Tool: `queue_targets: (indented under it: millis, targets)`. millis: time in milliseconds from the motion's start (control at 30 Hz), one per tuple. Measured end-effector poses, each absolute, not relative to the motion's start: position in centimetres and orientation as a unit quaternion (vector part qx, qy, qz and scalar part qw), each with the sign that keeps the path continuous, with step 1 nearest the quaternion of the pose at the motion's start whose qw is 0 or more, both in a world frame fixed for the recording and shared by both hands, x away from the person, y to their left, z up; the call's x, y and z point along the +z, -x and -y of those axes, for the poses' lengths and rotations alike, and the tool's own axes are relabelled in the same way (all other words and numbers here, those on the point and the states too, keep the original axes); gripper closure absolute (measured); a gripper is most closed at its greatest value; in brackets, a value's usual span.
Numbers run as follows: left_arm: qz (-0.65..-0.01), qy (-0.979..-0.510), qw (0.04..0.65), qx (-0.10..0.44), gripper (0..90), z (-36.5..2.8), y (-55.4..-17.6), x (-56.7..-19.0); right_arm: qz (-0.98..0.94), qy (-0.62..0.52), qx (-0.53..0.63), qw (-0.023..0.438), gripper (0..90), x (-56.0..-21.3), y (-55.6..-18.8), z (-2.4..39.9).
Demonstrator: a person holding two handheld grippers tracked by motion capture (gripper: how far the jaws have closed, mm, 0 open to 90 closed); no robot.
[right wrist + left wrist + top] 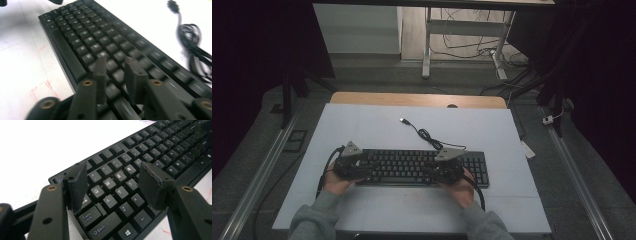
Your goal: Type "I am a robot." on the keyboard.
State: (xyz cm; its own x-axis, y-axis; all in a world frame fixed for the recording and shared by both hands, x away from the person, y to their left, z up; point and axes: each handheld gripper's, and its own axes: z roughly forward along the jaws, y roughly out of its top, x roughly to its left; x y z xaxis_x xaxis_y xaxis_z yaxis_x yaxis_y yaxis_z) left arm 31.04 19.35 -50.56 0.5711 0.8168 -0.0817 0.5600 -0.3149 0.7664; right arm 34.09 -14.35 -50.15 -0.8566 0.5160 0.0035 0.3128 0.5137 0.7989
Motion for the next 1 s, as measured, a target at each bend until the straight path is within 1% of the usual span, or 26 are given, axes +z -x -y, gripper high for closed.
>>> queue_targets:
  millis: [67, 167, 367, 533, 833, 1000]
  targets:
    - [-0.433, -0.794, 0.393, 0.163, 40.3, -19.3, -31.0, -50.6, -0.858, -0.247, 0.433, 0.121, 63.2, -50.1, -33.9, 15.4]
    - [-0.434, -0.794, 0.393, 0.163, 40.3, -19.3, -31.1, -50.6, -0.854, -0.254, 0.436, 0.125, 59.6, -50.1, -33.8, 16.9]
    - [-0.435, -0.794, 0.392, 0.162, 40.2, -19.4, -31.1, -50.6, -0.846, -0.267, 0.442, 0.133, 55.6, -50.0, -33.4, 18.9]
    - [-0.435, -0.794, 0.392, 0.162, 40.2, -19.4, -31.1, -50.6, -0.845, -0.271, 0.440, 0.137, 55.1, -50.1, -33.1, 19.7]
    - [-0.433, -0.794, 0.395, 0.162, 40.4, -19.4, -31.0, -50.5, -0.849, -0.270, 0.433, 0.139, 54.5, -50.4, -33.1, 19.6]
    - [-0.429, -0.793, 0.405, 0.155, 43.4, -19.2, -30.9, -50.2, -0.849, -0.269, 0.432, 0.140, 54.5, -50.4, -33.2, 19.6]
